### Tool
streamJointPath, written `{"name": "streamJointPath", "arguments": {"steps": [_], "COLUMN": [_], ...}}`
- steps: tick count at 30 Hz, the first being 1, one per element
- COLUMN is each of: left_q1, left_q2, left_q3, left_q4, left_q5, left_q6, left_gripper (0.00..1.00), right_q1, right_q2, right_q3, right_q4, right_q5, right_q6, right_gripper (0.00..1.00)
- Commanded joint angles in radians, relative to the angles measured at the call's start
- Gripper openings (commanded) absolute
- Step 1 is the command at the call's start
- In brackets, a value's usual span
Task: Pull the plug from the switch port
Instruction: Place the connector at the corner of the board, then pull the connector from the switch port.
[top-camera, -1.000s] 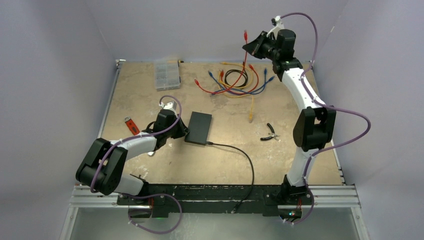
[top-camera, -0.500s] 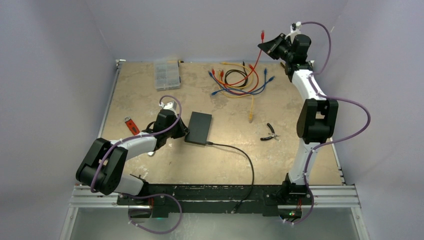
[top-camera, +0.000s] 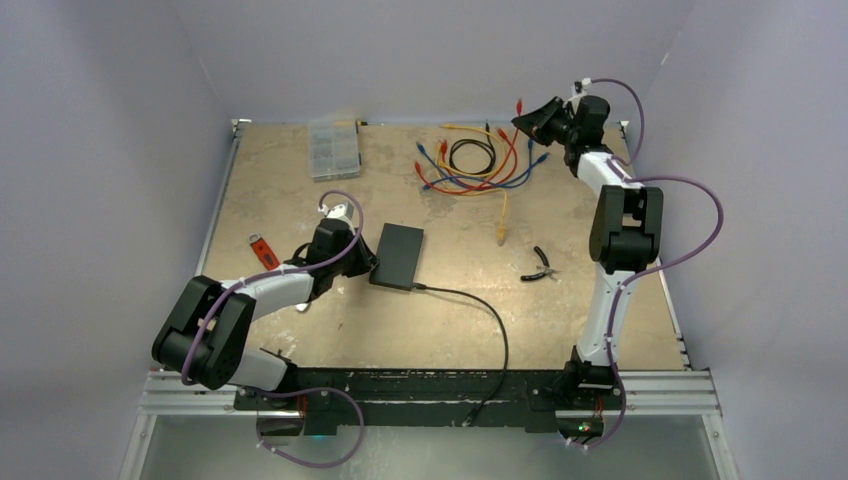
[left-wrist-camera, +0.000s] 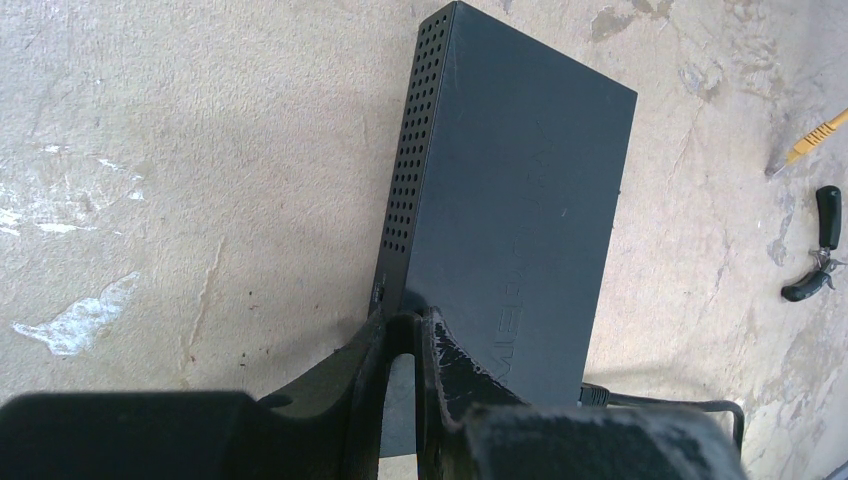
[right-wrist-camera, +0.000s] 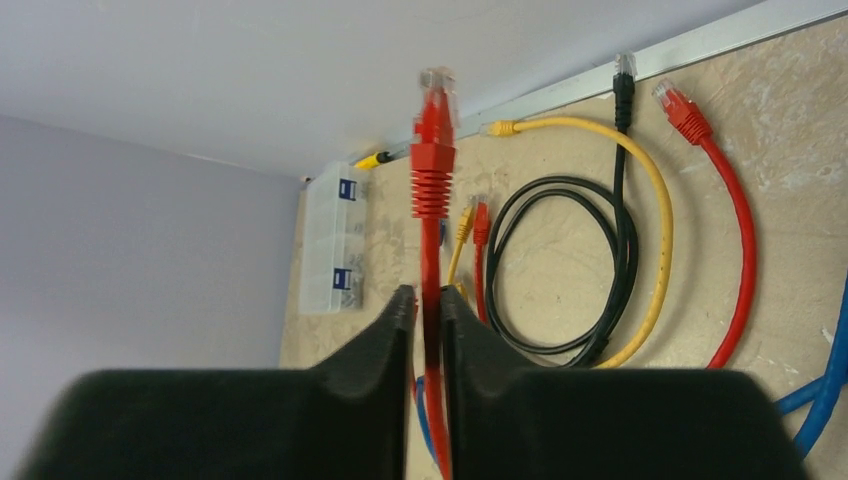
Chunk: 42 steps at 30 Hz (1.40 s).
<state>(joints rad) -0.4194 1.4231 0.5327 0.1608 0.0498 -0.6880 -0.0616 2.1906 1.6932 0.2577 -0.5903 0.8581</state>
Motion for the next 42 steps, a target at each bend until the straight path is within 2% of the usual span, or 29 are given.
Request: {"name": "streamJointPath", "arguments": {"steps": [1, 6, 16, 27, 36, 42], "left_q1": [-0.007, -0.007, -0.007, -0.007, -0.007, -0.007], "left_q2": [0.062, 0.059, 0.053, 0.046, 0.038, 0.030], "left_q3": [-0.052, -0.052, -0.053, -0.054, -0.057, -0.061], "left_q4": [-0.189, -0.189, -0.188, -0.188, -0.190, -0.192], "left_q5": [0.002, 0.002, 0.001, 0.000, 0.001, 0.002], "left_q6": [0.042, 0.042, 0.041, 0.042, 0.042, 0.042], "left_gripper": [0.10, 0.09, 0.10, 0.11, 0.11, 0.11], "right_q1": [-0.014, -0.022, -0.021, 0.053, 0.281, 0.389], "right_q2": [-0.030, -0.044, -0.116, -0.221, -0.346, -0.445], "right_q3": [-0.007, -0.019, -0.041, -0.130, -0.217, -0.362], "right_q4": [0.054, 0.039, 0.021, -0.089, -0.277, -0.299], "right_q5": [-0.005, 0.007, 0.006, -0.047, 0.080, 0.120], "right_q6": [-0.006, -0.028, -0.120, -0.277, -0.464, -0.504], "right_gripper": [0.32, 0.54, 0.79, 0.86, 0.88, 0.88]}}
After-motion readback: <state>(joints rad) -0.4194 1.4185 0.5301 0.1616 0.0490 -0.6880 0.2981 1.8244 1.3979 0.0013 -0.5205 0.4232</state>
